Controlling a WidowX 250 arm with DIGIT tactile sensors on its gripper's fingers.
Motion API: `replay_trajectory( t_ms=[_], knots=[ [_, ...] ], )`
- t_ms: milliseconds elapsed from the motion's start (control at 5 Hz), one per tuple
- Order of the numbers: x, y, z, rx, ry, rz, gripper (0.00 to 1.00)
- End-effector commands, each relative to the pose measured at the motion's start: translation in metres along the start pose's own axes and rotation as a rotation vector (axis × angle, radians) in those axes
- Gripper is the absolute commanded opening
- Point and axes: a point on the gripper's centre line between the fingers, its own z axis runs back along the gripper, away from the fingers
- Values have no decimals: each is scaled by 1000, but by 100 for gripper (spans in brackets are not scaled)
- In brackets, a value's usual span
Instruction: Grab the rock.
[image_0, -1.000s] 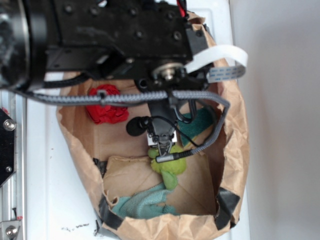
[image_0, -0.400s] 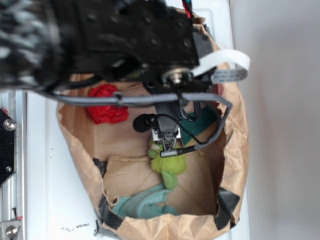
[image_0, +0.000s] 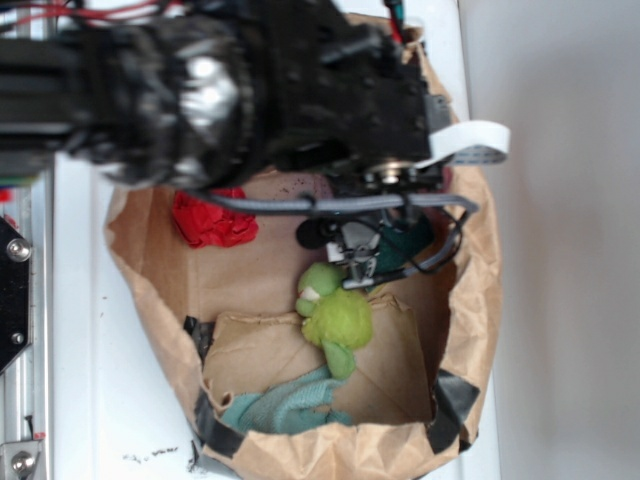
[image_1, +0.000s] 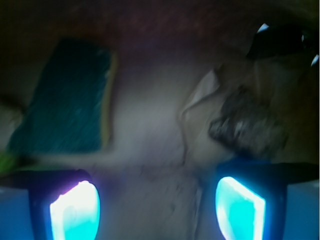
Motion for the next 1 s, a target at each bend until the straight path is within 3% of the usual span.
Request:
replay_trajectory(
  t_ms=[0, 600, 800],
  knots=[
    [28, 16, 13, 73, -25, 63, 100],
    [12, 27, 33, 78, 40, 42, 100],
    [12, 34, 29, 125, 32, 62, 100]
  ],
)
